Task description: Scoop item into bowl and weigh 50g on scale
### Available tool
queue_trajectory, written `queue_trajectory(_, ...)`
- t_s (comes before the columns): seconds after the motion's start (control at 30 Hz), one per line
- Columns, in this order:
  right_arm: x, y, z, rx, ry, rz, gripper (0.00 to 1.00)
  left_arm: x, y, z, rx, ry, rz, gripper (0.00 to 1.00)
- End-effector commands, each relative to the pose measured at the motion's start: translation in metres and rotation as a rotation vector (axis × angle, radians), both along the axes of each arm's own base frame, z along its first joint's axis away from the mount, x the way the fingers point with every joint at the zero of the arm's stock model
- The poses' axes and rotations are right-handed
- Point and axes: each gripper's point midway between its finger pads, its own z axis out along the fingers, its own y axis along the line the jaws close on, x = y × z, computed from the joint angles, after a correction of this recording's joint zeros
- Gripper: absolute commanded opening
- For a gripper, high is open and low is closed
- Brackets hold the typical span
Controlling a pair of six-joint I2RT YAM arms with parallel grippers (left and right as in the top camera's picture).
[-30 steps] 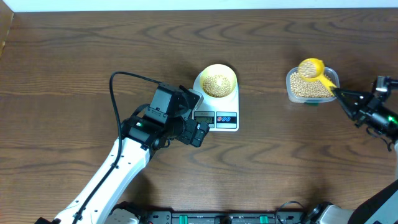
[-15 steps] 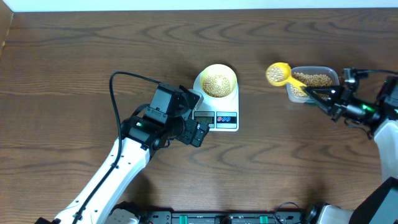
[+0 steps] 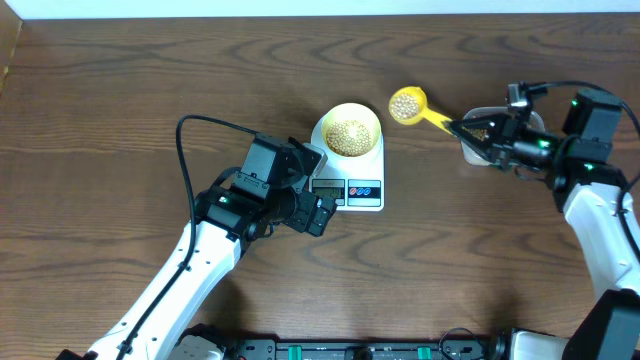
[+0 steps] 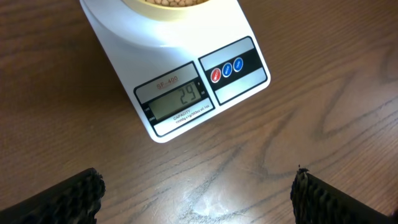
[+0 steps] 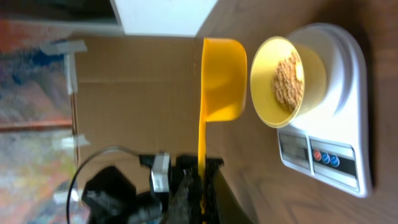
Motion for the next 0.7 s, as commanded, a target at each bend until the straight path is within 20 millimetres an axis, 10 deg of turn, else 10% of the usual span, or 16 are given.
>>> queue_trajectory(0.0,0.01,0.017,-0.004,-0.012,0.056,-0.036,0.01,0.002,-0.003,0.004,-0.006,-0.006,-0.013,0.98)
queue_trajectory(0.67,0.031,0.07,0.0,-0.188,-0.167,-0.078,0.01,0.002,-0.003,0.004,-0.006,-0.006,-0.013,0.98)
